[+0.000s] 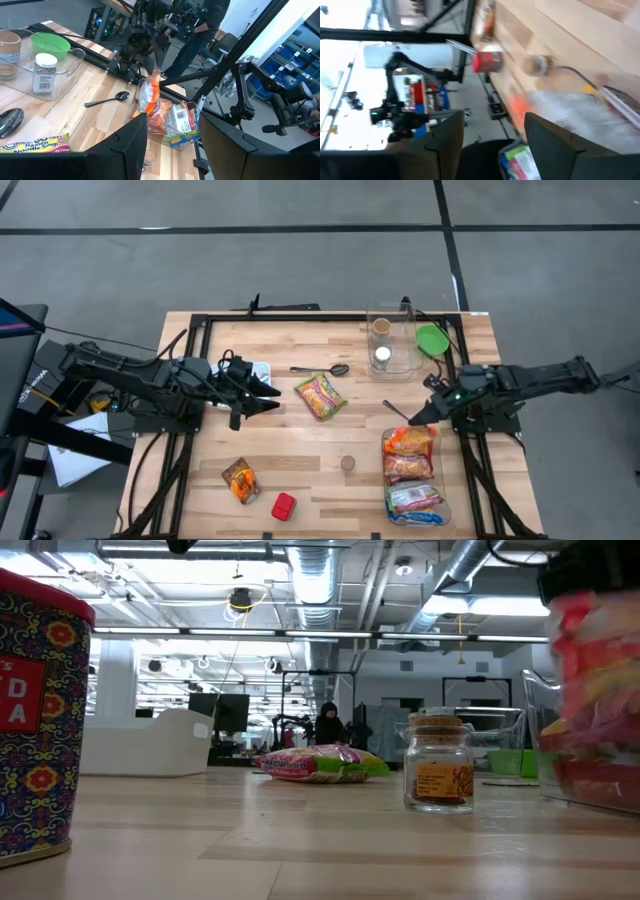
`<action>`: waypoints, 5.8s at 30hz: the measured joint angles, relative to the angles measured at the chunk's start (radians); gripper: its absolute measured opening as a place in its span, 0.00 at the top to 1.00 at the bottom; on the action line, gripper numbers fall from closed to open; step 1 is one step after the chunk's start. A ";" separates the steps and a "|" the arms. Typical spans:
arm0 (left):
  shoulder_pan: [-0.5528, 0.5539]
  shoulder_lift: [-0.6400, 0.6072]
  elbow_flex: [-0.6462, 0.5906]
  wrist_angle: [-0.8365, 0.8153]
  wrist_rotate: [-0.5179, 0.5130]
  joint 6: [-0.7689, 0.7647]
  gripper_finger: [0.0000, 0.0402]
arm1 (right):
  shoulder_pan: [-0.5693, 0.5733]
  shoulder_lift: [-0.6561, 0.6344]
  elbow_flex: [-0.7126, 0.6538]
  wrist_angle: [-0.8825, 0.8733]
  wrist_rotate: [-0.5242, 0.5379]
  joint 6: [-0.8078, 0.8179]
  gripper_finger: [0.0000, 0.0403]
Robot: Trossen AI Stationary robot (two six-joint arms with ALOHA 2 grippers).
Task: Pick & Place Food Item
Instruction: Put the orange noodle pack into the bottom transparent bin, then put the green noodle pack into the bottom transparent bin
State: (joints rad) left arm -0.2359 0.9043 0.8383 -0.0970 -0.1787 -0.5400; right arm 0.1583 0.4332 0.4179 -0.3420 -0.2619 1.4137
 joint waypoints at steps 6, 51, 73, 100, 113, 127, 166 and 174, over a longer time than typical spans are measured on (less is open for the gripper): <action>0.000 0.000 0.000 0.000 0.000 0.001 0.57 | -0.040 -0.060 0.046 -0.056 0.001 -0.008 0.53; 0.100 0.285 0.023 0.063 -0.056 0.121 0.44 | -0.169 -0.069 0.066 0.187 0.080 -0.246 0.78; 0.564 0.874 0.446 -0.489 0.354 0.015 0.48 | -0.278 -0.073 0.152 0.253 0.077 -0.326 0.78; 0.546 1.024 0.439 -0.443 0.389 0.094 0.56 | -0.278 -0.074 0.151 0.245 0.053 -0.351 0.78; 0.543 1.004 0.377 -0.377 0.422 0.092 0.78 | -0.278 -0.074 0.151 0.245 0.050 -0.351 0.78; 0.486 0.943 0.375 -0.286 0.455 0.204 1.00 | -0.277 -0.073 0.151 0.245 0.050 -0.364 0.78; 0.256 0.670 0.377 0.026 0.309 0.295 1.00 | -0.326 0.584 0.430 0.015 0.156 -0.849 0.44; 0.234 0.670 0.377 0.061 0.280 0.288 1.00 | -0.325 0.669 0.430 0.045 0.155 -0.848 0.44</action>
State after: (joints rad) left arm -0.0017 1.5742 1.2156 -0.0358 0.1010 -0.2519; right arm -0.1669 1.1023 0.8478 -0.2971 -0.1064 0.5659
